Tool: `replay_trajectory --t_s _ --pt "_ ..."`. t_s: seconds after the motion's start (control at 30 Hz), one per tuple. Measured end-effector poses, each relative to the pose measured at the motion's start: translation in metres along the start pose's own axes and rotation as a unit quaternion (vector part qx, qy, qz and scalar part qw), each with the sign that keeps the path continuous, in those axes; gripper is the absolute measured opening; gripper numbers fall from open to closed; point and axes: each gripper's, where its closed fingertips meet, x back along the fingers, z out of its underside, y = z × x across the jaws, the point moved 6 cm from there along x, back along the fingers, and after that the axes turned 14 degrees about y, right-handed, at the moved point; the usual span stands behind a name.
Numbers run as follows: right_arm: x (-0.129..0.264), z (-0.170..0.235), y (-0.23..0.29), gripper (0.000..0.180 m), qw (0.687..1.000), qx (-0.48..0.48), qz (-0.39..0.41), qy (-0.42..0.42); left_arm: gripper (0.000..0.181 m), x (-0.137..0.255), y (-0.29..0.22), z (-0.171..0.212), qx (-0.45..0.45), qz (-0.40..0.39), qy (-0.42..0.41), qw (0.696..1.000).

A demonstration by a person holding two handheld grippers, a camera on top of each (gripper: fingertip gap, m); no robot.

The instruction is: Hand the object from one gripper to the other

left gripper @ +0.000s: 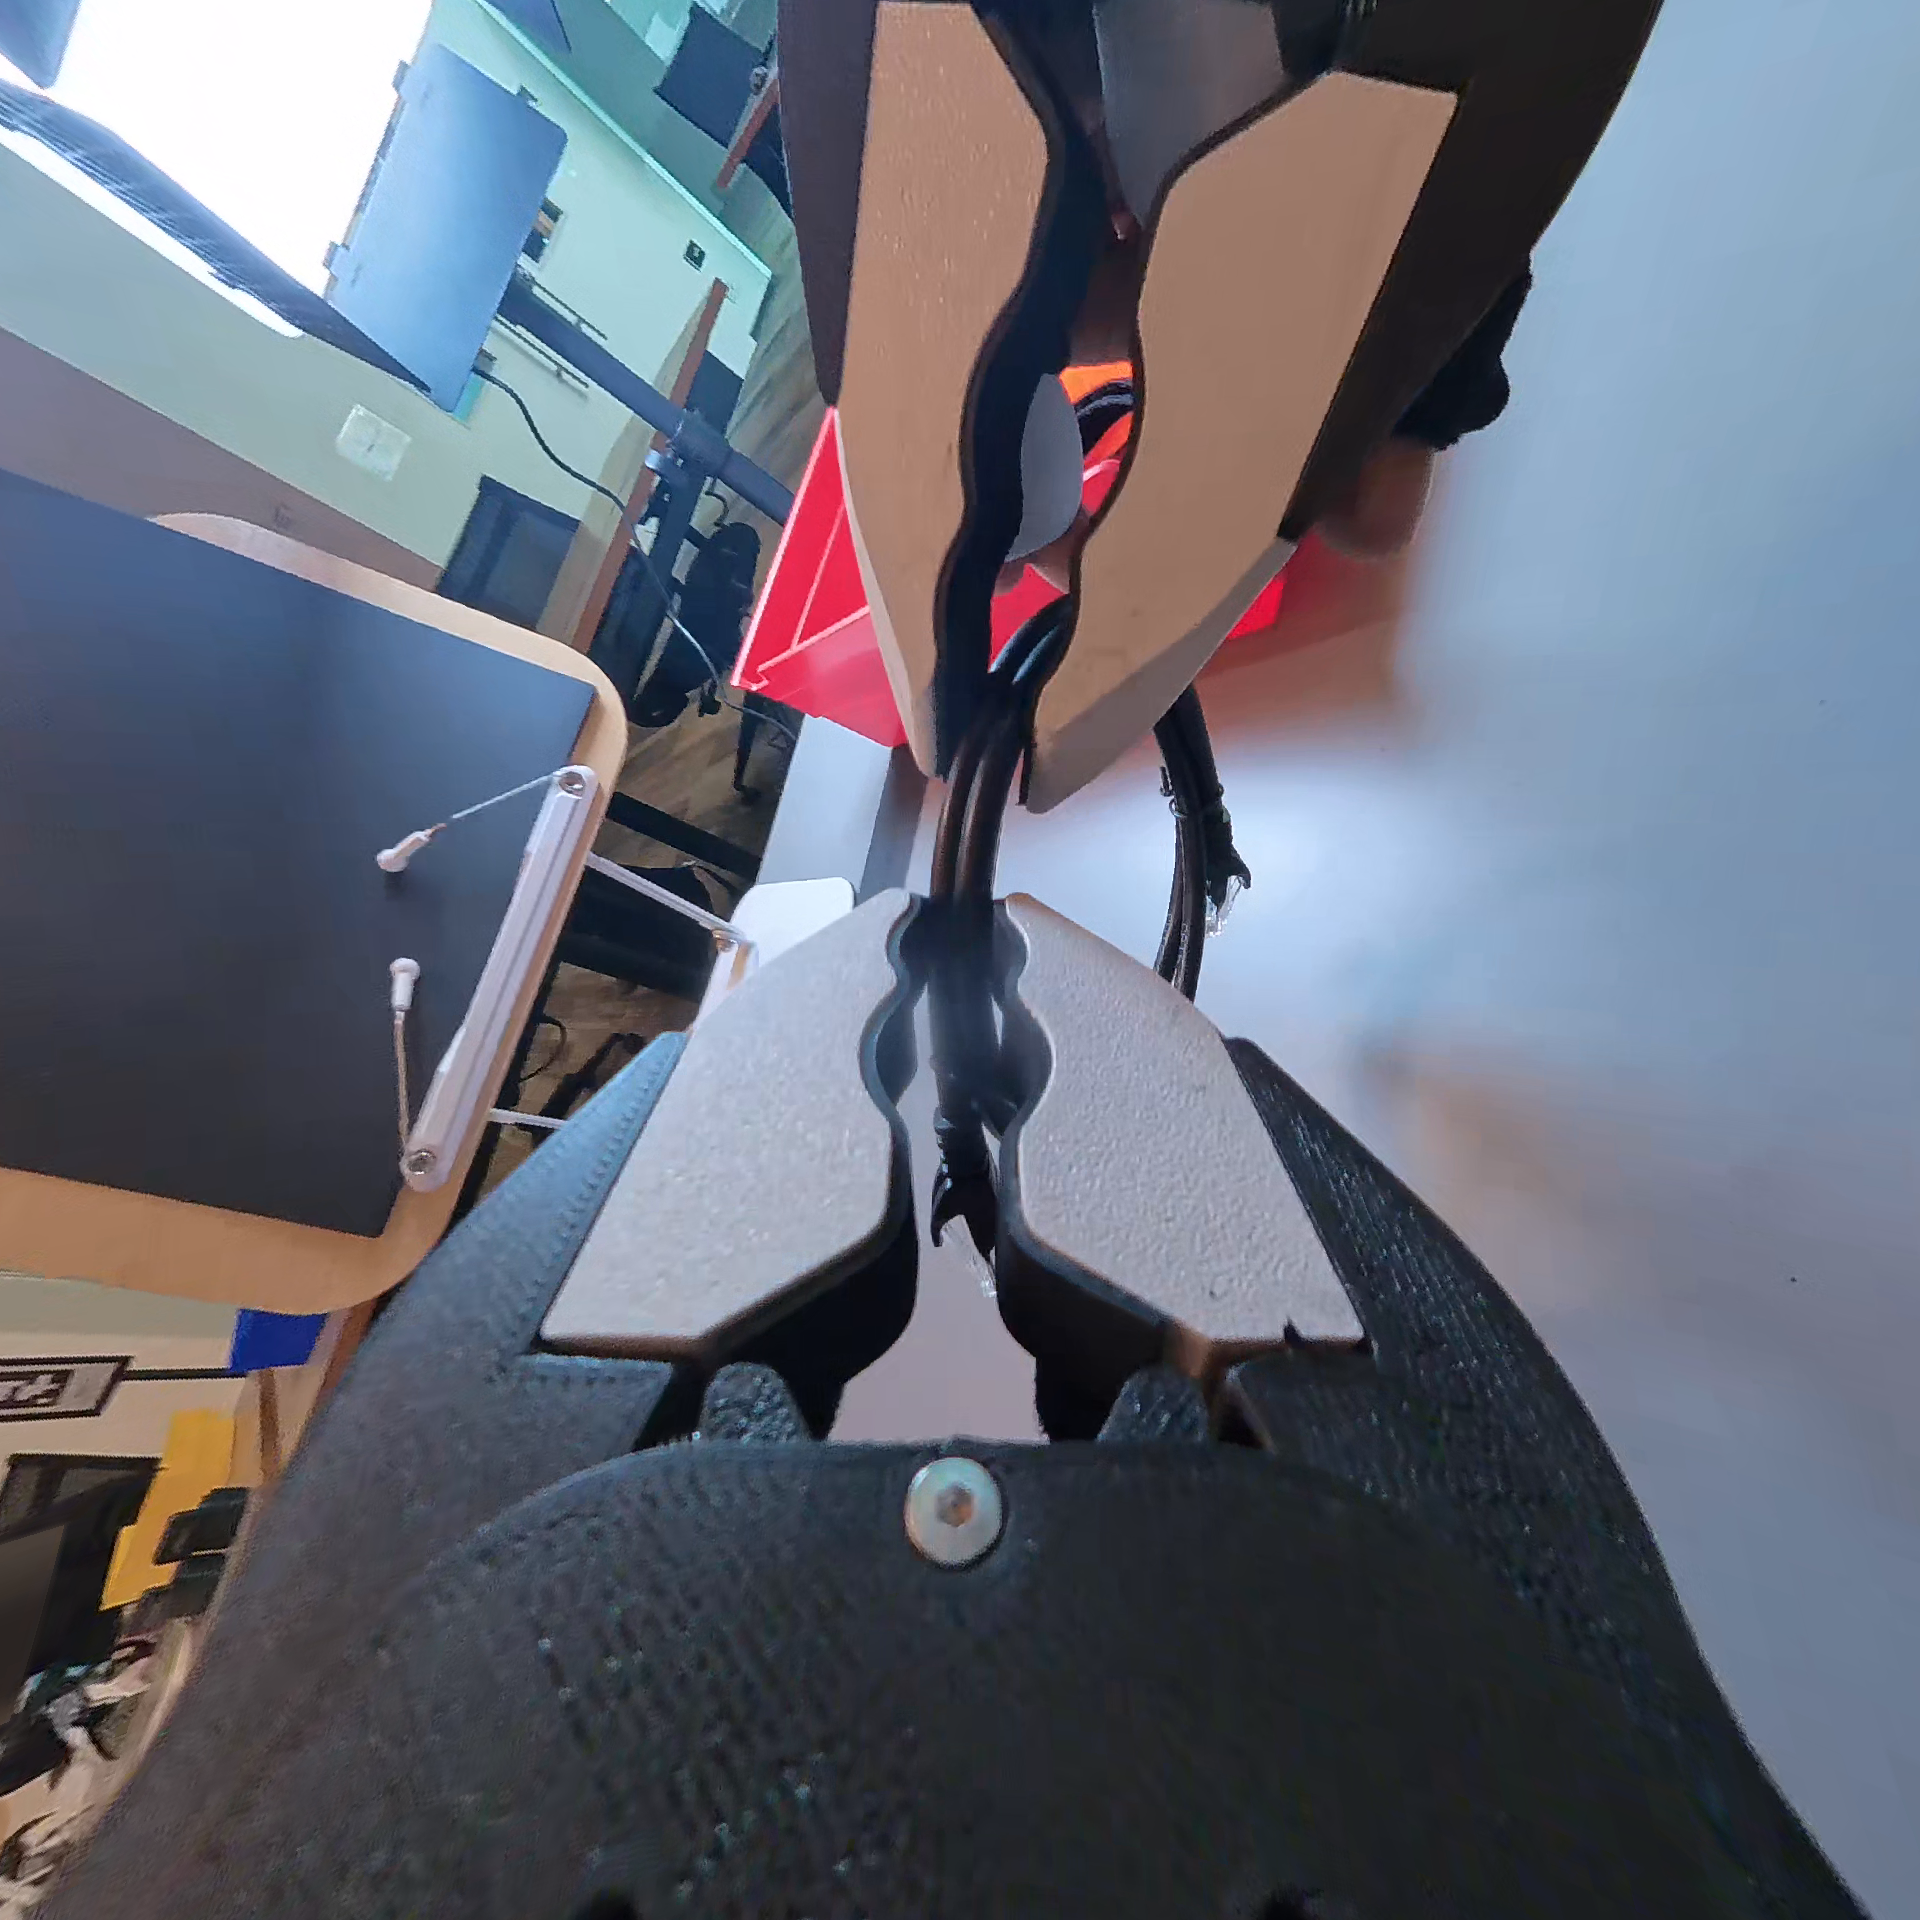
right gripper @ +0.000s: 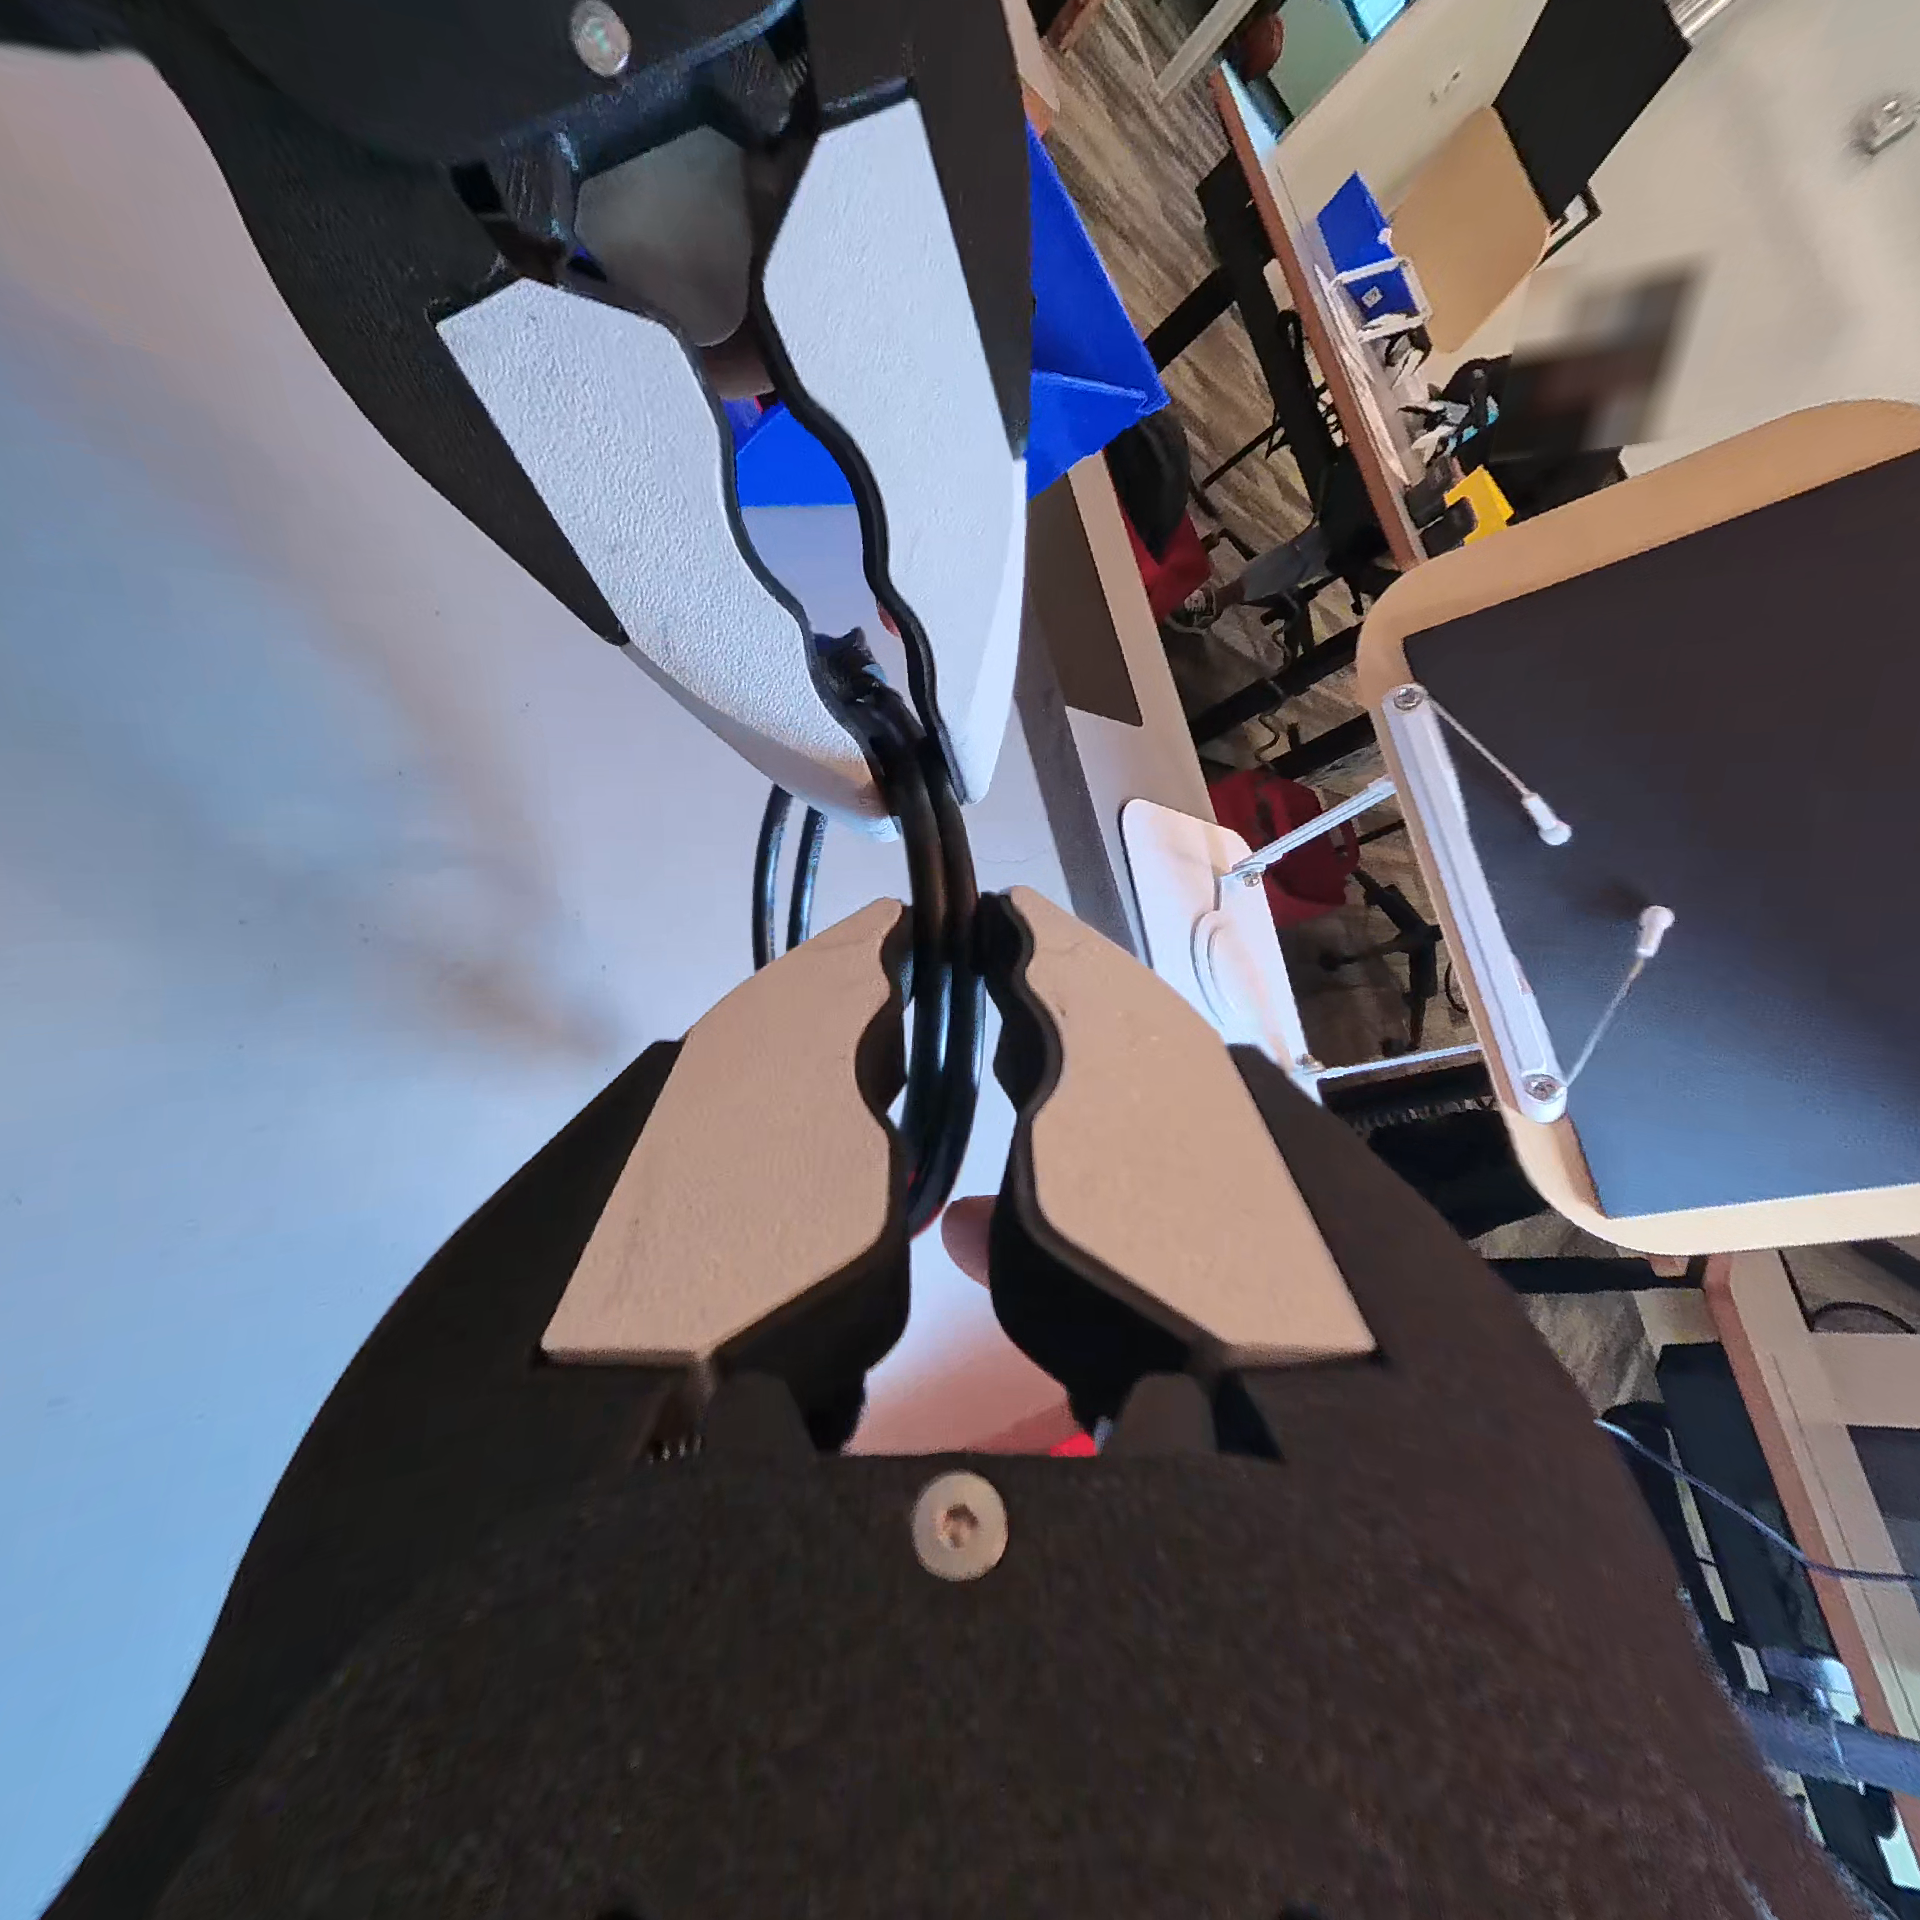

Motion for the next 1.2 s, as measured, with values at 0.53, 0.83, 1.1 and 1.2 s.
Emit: replay_trajectory --t_s 0.53,0.83,1.1,1.2 --pt "0.000 0.007 -0.004 0.012 1.000 -0.016 -0.008 -0.002 0.010 0.011 0.006 -0.005 0.038 0.028 -0.032 0.998" --pt "-0.007 -0.001 0.011 0.012 0.999 0.022 -0.020 0.018 0.012 0.005 -0.009 -0.013 0.016 0.051 -0.013 0.998" --pt "-0.004 0.016 -0.001 0.019 0.998 -0.034 -0.058 0.000 0.011 0.012 0.004 -0.008 0.040 0.038 -0.032 0.998" --pt "-0.003 0.015 -0.003 0.014 0.997 -0.047 -0.064 -0.011 0.011 0.013 0.005 -0.007 0.048 0.041 -0.036 0.997"
